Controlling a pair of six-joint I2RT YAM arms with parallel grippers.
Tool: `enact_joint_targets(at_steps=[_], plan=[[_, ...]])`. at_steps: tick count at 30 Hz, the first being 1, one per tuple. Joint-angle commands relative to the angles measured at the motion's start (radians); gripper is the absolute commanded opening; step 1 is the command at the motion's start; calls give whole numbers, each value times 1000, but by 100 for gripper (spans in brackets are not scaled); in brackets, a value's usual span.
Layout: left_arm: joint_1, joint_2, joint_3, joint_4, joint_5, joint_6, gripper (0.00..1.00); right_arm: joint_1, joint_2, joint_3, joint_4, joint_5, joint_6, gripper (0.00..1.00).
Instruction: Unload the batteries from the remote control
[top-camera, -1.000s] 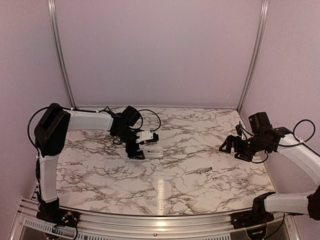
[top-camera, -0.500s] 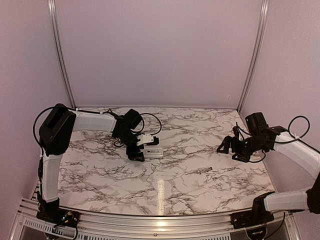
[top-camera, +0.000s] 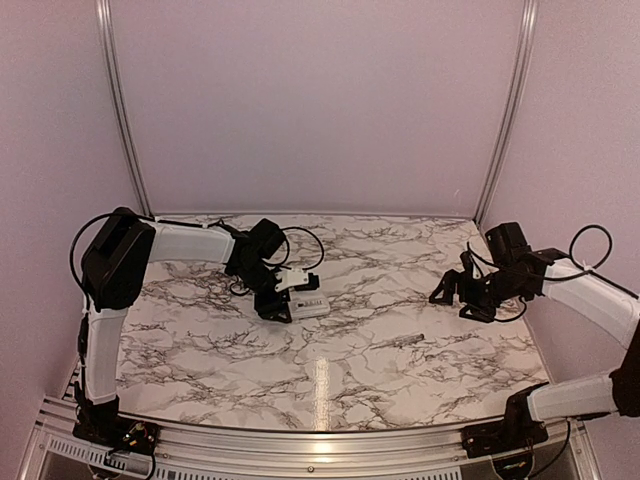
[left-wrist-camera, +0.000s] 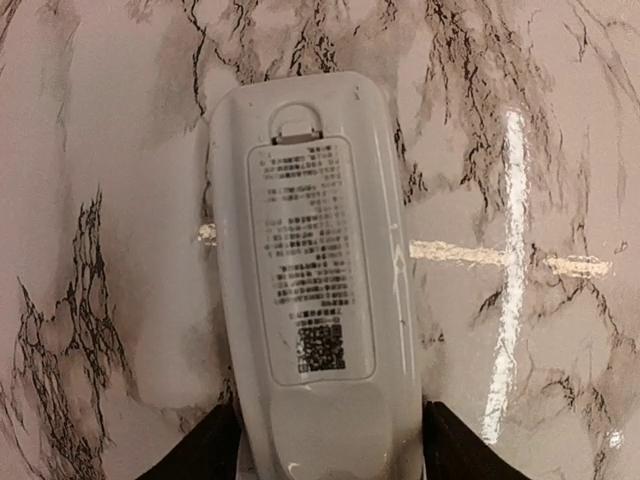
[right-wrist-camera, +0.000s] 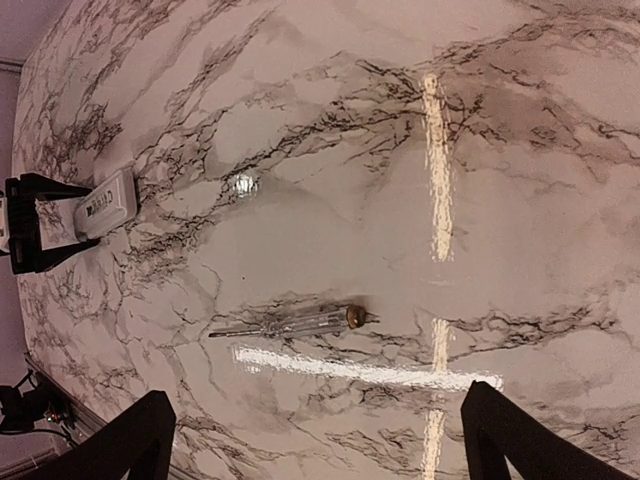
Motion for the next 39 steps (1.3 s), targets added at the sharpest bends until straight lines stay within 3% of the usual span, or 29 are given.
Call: enact_joint_targets(at_steps=[1,5,19,22,39], plan=[[-4,56,5,-26,3,-20,68,10,10,46,20,-10,2,99],[-4,52,5,-27,1,-23,48,11,10,45,20,-12,0,98],[-13,-60,-3,-26,43,-83,19,10,-5,63,-20,79,25,98],[-21,-88,-8,-27,50,-90,0,10,-27,63,-4,82,52,98],[-136,-273,-43,-26,34,-180,0,10,-67,28,214,-278,149,98]])
